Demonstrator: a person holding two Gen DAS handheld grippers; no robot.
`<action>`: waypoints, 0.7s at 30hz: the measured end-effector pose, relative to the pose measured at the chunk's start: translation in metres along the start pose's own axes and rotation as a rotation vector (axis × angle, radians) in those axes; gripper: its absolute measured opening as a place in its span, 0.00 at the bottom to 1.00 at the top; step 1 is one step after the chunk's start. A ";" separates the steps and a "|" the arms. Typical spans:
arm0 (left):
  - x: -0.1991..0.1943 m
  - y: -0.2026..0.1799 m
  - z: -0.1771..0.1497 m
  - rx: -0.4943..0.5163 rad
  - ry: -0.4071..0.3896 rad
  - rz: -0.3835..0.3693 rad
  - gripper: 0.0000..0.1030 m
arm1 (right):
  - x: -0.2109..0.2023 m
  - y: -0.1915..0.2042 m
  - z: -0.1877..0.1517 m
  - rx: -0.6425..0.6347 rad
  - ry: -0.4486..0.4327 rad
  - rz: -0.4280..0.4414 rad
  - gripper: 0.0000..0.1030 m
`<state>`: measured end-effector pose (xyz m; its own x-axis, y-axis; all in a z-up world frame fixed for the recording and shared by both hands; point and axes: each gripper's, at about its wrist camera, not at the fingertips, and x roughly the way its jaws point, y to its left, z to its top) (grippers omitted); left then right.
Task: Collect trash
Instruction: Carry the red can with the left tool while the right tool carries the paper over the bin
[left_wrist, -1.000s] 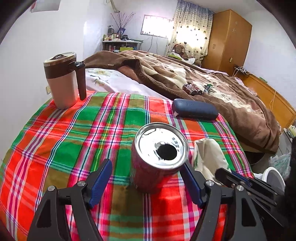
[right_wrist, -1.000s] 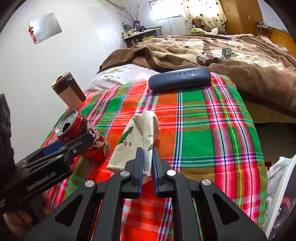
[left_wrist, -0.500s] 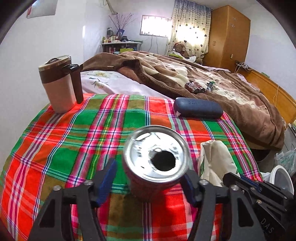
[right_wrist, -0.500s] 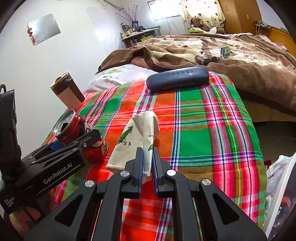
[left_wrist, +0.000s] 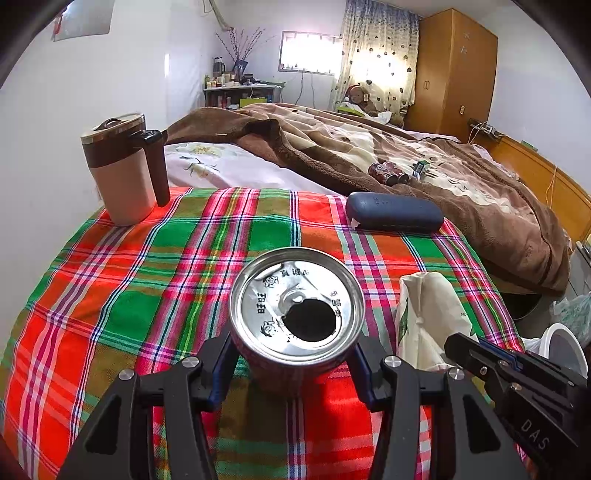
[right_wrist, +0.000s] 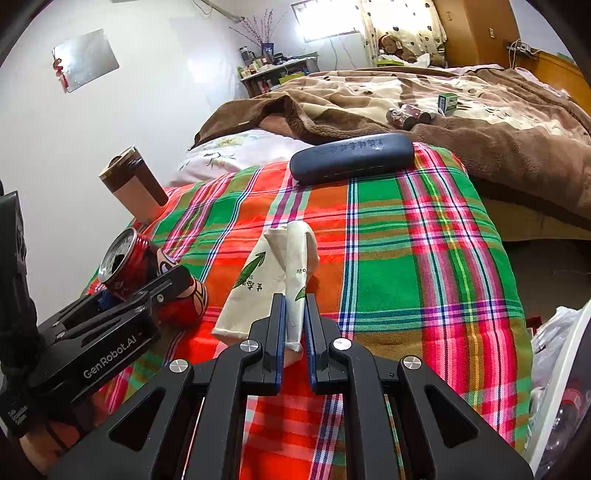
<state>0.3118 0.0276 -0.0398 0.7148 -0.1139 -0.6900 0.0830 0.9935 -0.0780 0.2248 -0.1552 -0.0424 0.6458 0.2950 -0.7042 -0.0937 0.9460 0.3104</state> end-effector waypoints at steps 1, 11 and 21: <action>-0.001 0.001 -0.001 -0.002 -0.001 0.001 0.52 | 0.000 0.000 0.000 -0.002 -0.001 -0.002 0.09; -0.026 0.003 -0.008 -0.008 -0.012 0.003 0.52 | -0.015 0.005 -0.002 -0.012 -0.024 -0.014 0.08; -0.062 0.002 -0.023 -0.013 -0.033 0.005 0.52 | -0.035 0.009 -0.011 -0.035 -0.043 0.000 0.07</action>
<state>0.2517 0.0369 -0.0133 0.7376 -0.1084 -0.6664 0.0701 0.9940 -0.0840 0.1931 -0.1551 -0.0215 0.6779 0.2901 -0.6755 -0.1199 0.9502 0.2877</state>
